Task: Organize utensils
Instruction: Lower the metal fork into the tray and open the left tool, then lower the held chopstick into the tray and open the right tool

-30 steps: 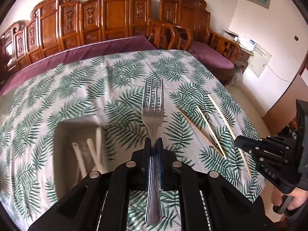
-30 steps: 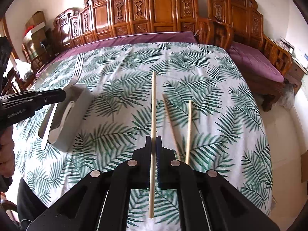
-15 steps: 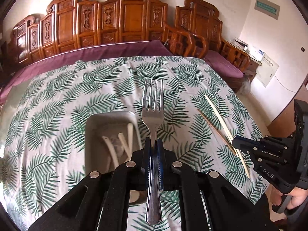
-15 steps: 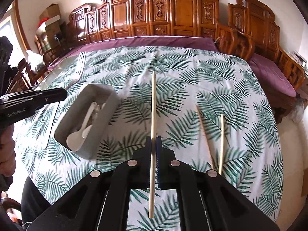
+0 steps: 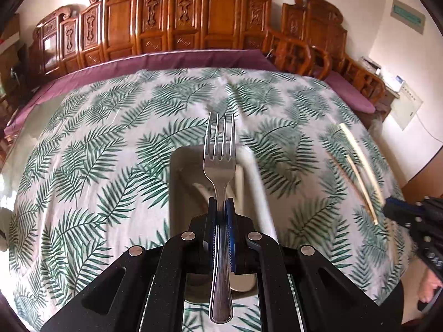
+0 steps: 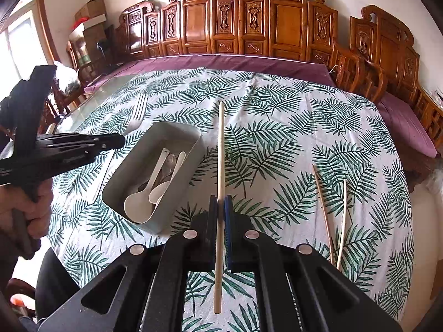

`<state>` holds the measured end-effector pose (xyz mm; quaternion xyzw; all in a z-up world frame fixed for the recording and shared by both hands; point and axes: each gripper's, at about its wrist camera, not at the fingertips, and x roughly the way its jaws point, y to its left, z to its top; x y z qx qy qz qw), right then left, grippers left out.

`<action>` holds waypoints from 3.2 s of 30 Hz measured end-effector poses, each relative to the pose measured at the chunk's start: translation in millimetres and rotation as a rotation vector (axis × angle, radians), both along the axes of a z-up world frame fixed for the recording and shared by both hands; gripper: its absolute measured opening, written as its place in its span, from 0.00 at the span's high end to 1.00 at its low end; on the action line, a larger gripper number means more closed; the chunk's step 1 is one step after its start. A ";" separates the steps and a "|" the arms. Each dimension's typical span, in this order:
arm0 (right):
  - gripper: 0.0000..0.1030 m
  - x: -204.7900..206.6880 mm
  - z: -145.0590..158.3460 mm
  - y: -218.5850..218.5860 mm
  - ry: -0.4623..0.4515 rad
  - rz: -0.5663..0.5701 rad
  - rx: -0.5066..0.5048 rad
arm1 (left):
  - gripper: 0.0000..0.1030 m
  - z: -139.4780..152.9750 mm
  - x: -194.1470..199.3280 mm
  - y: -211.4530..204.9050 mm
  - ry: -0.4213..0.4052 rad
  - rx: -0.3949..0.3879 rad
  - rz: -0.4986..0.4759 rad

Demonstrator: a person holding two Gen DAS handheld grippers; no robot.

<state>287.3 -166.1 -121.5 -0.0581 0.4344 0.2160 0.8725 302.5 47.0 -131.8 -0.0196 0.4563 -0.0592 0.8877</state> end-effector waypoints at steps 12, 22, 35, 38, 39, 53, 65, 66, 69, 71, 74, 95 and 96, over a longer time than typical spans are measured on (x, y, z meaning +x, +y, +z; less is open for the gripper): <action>0.94 11.7 -6.4 12.2 0.013 0.016 -0.026 | 0.94 -32.1 22.4 7.4 0.035 -0.032 0.009; 0.94 21.1 -16.7 25.8 0.031 0.036 -0.037 | 0.94 -59.9 24.7 10.8 0.071 -0.024 0.016; 0.94 26.5 -25.4 55.6 0.044 0.074 -0.042 | 0.94 -32.5 12.5 24.3 0.006 -0.033 0.013; 0.94 27.5 -27.0 67.1 0.049 0.090 -0.038 | 0.94 -22.0 3.6 34.3 -0.016 -0.033 0.016; 0.94 28.0 -27.9 71.8 0.052 0.095 -0.034 | 0.94 -19.5 0.4 37.4 -0.022 -0.028 0.018; 0.94 47.9 -56.1 128.3 0.165 0.115 0.030 | 0.94 -6.3 -29.6 80.6 -0.057 -0.012 0.061; 0.94 69.5 -90.8 164.7 0.245 0.025 0.013 | 0.94 -1.0 -52.2 111.8 -0.068 0.003 0.090; 0.94 70.9 -91.5 167.1 0.245 0.026 0.007 | 0.94 -0.8 -53.6 113.3 -0.069 0.003 0.092; 0.94 73.9 -93.2 173.0 0.231 0.021 -0.035 | 0.94 0.0 -56.8 116.6 -0.072 0.006 0.097; 0.94 75.7 -95.0 173.6 0.233 0.016 -0.045 | 0.94 0.2 -58.2 118.6 -0.072 0.009 0.099; 0.94 78.3 -97.9 172.8 0.240 0.008 -0.050 | 0.94 -0.5 -58.5 120.0 -0.070 0.011 0.103; 0.93 50.0 -65.9 156.9 0.133 0.129 -0.011 | 0.94 1.5 -58.1 100.2 -0.070 0.019 0.074; 0.93 46.9 -62.9 150.6 0.125 0.127 -0.008 | 0.94 2.3 -57.9 97.3 -0.071 0.018 0.071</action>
